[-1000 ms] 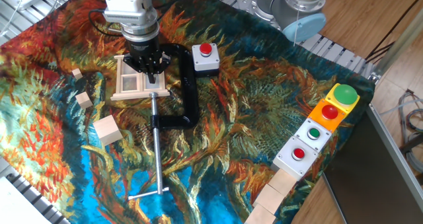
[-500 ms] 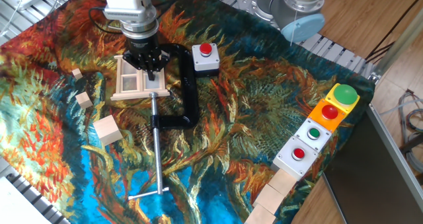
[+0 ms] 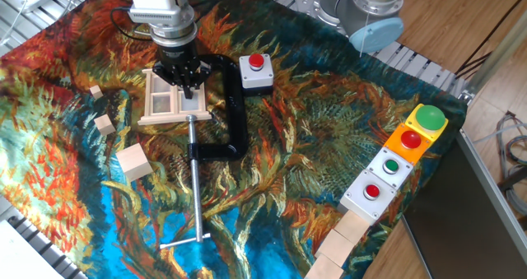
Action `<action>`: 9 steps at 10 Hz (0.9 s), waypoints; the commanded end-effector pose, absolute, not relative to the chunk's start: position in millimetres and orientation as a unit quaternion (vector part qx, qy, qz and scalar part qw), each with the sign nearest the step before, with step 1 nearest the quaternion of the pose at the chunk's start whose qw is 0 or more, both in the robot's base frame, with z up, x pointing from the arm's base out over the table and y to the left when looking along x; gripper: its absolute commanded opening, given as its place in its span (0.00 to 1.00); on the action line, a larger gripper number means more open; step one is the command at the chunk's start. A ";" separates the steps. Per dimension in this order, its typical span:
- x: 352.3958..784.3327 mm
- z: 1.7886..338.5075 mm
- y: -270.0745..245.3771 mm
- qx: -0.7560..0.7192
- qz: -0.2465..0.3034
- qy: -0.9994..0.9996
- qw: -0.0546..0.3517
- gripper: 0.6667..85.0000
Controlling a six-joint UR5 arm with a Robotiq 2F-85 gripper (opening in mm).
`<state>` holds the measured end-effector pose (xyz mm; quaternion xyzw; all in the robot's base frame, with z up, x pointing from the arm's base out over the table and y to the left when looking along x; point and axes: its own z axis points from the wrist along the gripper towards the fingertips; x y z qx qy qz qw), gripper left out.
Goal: Close a sliding window
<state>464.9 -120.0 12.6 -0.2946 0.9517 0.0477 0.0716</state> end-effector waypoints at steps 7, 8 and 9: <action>448.3 15.5 -125.8 -0.286 0.049 0.956 0.047 0.12; 445.5 16.2 -126.2 -0.286 0.049 0.956 0.043 0.12; 443.6 17.1 -127.6 -0.287 0.047 0.956 0.039 0.12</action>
